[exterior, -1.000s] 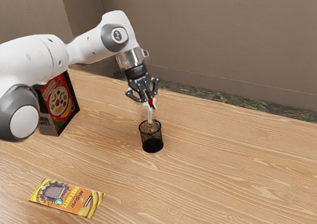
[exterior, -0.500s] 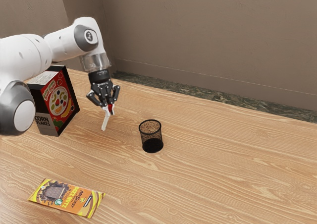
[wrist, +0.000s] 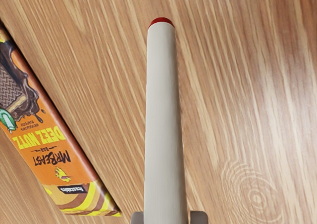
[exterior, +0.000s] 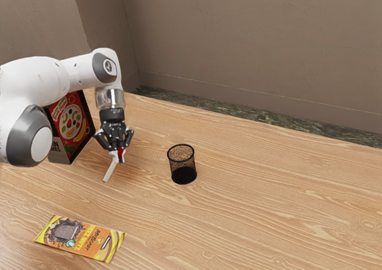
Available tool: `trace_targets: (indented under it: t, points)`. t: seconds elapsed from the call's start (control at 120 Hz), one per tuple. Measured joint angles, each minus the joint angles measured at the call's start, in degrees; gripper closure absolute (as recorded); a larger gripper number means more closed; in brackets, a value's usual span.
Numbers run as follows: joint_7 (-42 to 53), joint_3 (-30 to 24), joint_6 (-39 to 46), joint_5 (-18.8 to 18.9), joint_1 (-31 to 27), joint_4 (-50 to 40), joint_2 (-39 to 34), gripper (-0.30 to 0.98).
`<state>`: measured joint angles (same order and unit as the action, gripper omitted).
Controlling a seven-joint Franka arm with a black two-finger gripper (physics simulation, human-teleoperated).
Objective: Take the marker out of the pen holder and place it to the left of the pen holder.
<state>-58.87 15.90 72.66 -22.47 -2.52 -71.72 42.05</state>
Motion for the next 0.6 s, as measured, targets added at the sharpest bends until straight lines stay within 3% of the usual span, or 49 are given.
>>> trace_targets:
  t: [0.083,0.35,0.6]
  points:
    - [-0.15,-0.03,0.25,0.12,-0.2,-0.04,0.3,0.75]
    - [-0.3,-0.17,2.65,0.01,-0.34,-0.51,0.37,0.39]
    - [-0.02,-0.27,4.42,-0.09,-0.3,-0.55,-0.04,0.25]
